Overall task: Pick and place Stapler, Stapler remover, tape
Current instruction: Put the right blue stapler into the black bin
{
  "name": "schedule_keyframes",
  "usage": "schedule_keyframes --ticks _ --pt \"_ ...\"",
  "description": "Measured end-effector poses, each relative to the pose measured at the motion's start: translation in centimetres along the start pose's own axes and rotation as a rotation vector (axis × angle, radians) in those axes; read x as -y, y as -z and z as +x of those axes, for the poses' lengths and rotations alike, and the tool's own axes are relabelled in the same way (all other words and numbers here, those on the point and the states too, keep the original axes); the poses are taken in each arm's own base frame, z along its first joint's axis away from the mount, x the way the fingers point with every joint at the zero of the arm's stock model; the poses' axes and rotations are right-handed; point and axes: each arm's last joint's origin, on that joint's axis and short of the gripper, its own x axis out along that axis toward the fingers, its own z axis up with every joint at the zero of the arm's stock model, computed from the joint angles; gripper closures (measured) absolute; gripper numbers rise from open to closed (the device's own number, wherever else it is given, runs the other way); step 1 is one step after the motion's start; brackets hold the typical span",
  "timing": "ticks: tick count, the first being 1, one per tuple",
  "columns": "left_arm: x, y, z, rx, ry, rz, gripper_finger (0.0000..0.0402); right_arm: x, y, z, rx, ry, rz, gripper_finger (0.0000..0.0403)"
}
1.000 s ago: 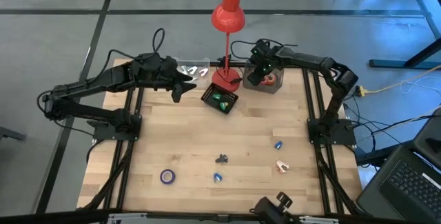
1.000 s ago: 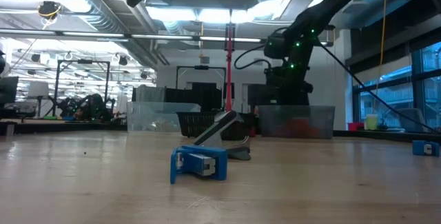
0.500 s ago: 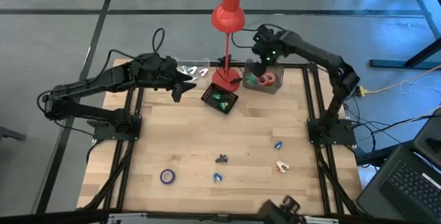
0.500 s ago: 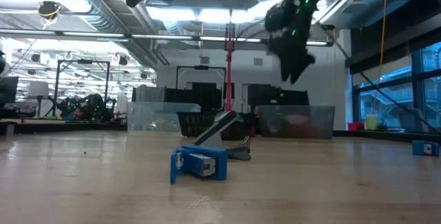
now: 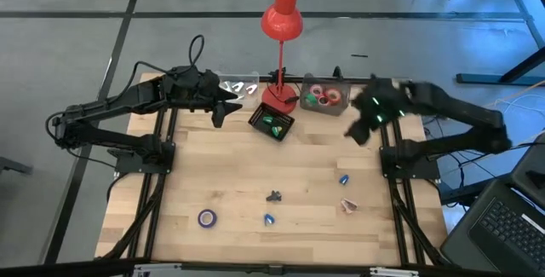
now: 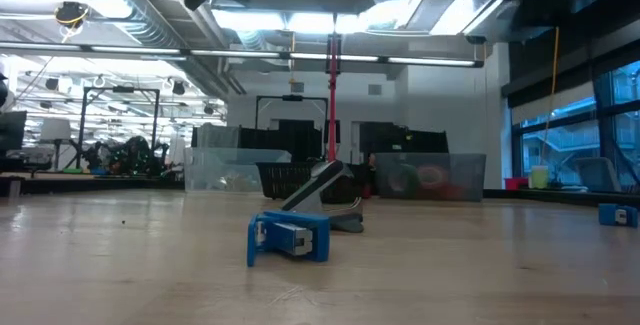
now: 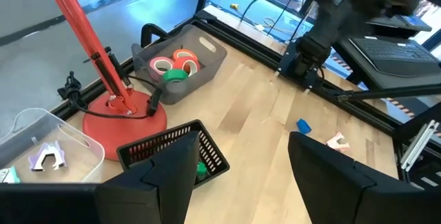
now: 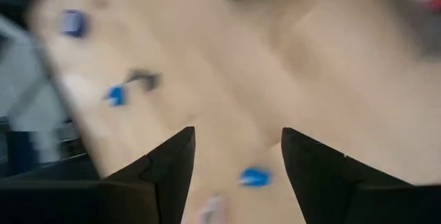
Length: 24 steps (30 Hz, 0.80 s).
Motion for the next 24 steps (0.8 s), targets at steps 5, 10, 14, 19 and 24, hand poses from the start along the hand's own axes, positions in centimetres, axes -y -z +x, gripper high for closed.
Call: schedule_keyframes --ticks 5,10,14,19,24 --pt "0.0 0.0 0.0 0.001 -0.001 0.000 0.0180 -1.7 4.4 1.4 -0.005 -0.199 0.067 0.0186" --pt "0.0 0.0 0.0 0.000 -0.001 -0.003 0.0180 -3.5 6.7 5.0 -0.060 -0.315 -0.068 0.0185" --pt "0.0 0.0 0.0 0.001 -0.001 -0.003 0.0180 -3.5 8.5 8.4 -0.143 -0.254 -0.375 0.0185" --pt "0.0 0.0 0.0 0.004 0.000 -0.003 0.0180 -2.5 9.5 11.7 -0.251 -0.105 -0.705 0.0185" --pt "0.0 0.0 0.0 0.004 0.000 -0.003 0.0180 -2.1 9.7 13.7 -0.336 -0.010 -1.034 0.0185"
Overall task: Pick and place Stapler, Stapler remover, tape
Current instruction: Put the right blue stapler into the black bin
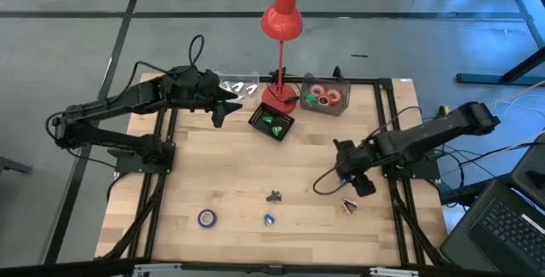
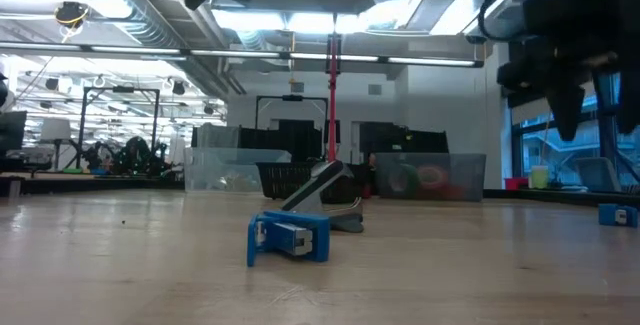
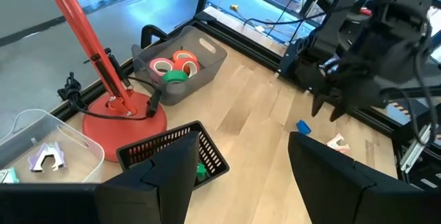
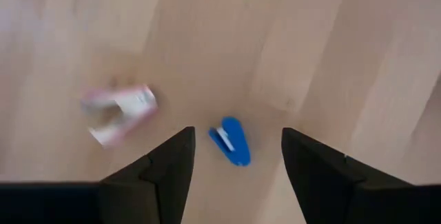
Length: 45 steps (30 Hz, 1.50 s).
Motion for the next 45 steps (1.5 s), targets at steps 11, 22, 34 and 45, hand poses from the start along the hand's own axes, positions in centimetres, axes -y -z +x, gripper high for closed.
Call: schedule_keyframes --ticks 11,22,34,45 --pt "0.0 0.0 0.0 0.000 0.001 -0.007 0.0180 0.2 0.0 2.9 -0.202 -0.025 -0.302 0.0185" --pt "0.0 0.0 0.0 -0.001 0.002 0.000 0.0180 0.5 -0.6 6.3 -0.302 -0.036 -0.294 0.0185" --pt "0.0 0.0 0.0 -0.002 0.003 0.011 0.0180 0.5 -0.6 7.4 -0.364 -0.021 -0.080 0.0353" --pt "0.0 0.0 0.0 -0.002 0.004 0.019 0.0180 0.8 -6.8 2.1 -0.194 0.067 0.057 0.0360"
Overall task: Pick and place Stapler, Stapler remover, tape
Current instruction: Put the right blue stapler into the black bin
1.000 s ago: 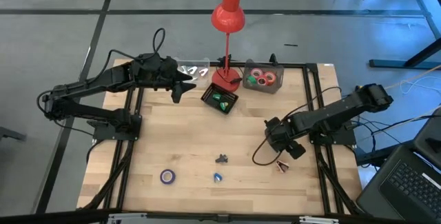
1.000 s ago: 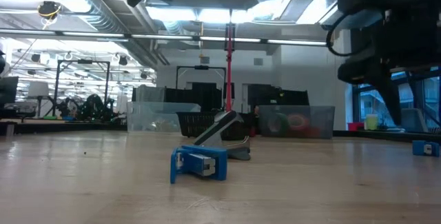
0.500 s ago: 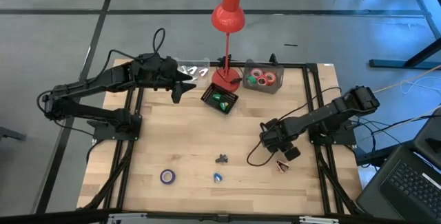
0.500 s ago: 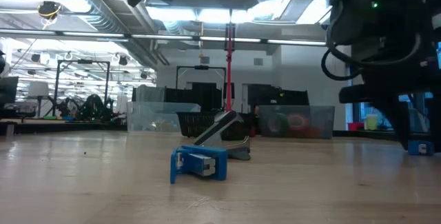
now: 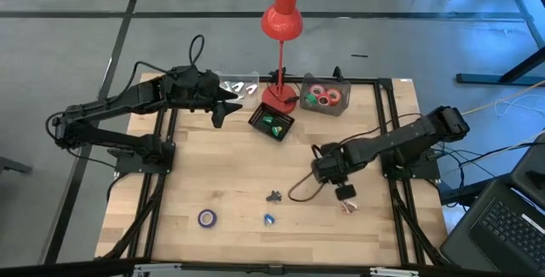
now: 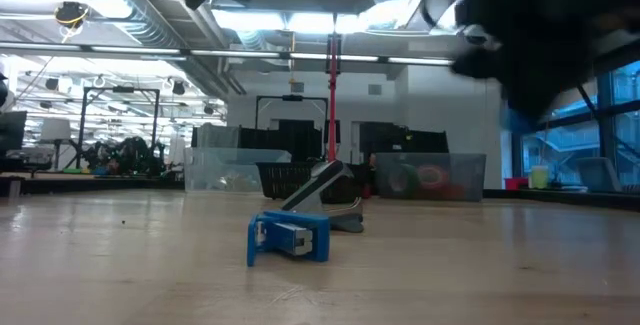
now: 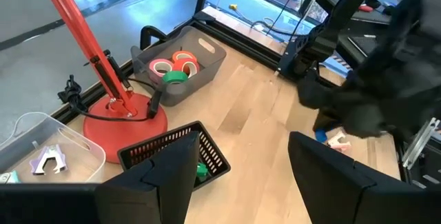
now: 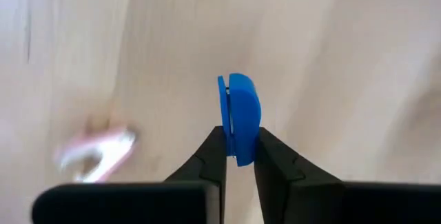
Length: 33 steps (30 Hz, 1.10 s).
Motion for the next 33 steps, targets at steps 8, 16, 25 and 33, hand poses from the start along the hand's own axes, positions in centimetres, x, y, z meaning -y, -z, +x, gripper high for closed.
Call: schedule_keyframes --ticks 8,16,25,33 --pt "0.0 0.0 0.0 0.000 0.000 -0.007 0.0180 5.4 -4.8 -8.0 0.367 0.257 0.070 0.0360" --pt "0.0 0.0 0.0 0.005 -0.001 -0.008 0.0180 14.9 -6.6 -9.2 0.587 0.100 0.421 0.0360" --pt "0.1 -0.4 0.0 0.045 0.012 -0.008 0.0180 22.0 -10.3 -4.2 0.510 -0.010 0.497 0.0360" --pt "0.1 -0.4 0.0 0.046 0.001 -0.012 0.0180 24.7 -12.5 0.5 0.428 -0.084 0.500 0.0360"
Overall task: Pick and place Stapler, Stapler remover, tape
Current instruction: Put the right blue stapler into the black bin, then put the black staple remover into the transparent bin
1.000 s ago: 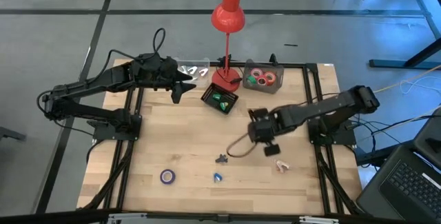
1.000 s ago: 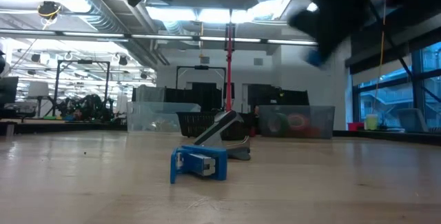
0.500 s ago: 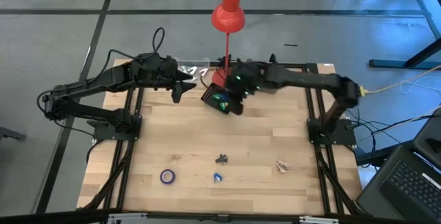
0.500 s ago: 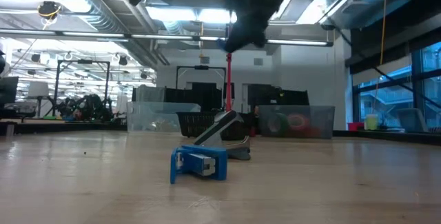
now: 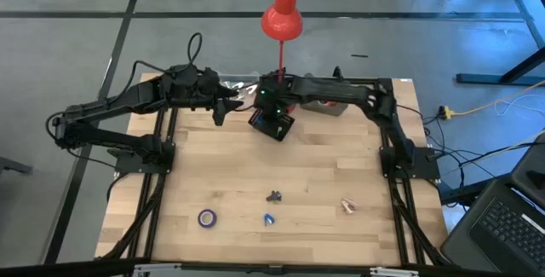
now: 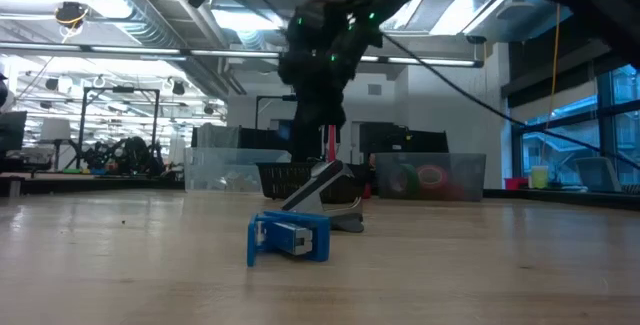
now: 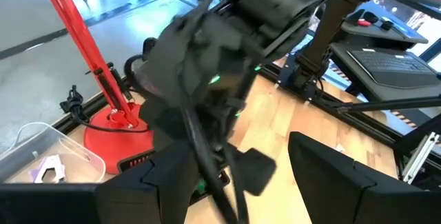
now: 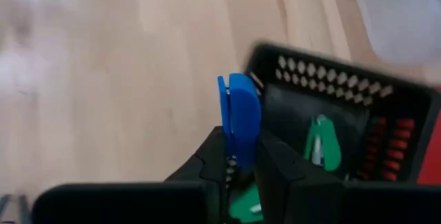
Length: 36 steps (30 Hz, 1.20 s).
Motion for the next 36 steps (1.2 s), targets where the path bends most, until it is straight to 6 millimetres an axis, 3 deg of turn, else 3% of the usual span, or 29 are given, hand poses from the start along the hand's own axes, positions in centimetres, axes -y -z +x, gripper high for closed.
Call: schedule_keyframes --ticks 7,15,17,24,29,36 --pt "0.0 -0.1 0.0 0.009 0.003 0.002 0.0181 1.6 1.1 3.3 -0.101 -0.002 0.041 0.0360" --pt "0.0 -0.1 0.0 0.007 -0.002 0.005 0.0180 2.2 1.7 5.0 -0.140 0.000 0.053 0.0359" --pt "0.0 -0.1 0.0 0.006 -0.003 0.004 0.0180 2.1 1.7 5.0 -0.134 0.000 0.052 0.0335" --pt "0.0 0.0 0.0 0.005 -0.003 0.004 0.0180 2.2 1.7 5.0 -0.142 -0.001 0.110 0.0192" --pt "0.0 0.0 0.0 0.005 -0.003 0.003 0.0180 1.8 0.9 3.5 -0.078 0.004 0.110 0.0139" --pt "0.0 0.0 0.0 0.005 -0.003 0.002 0.0180 0.6 -0.3 -1.6 0.028 0.019 0.116 0.0134"
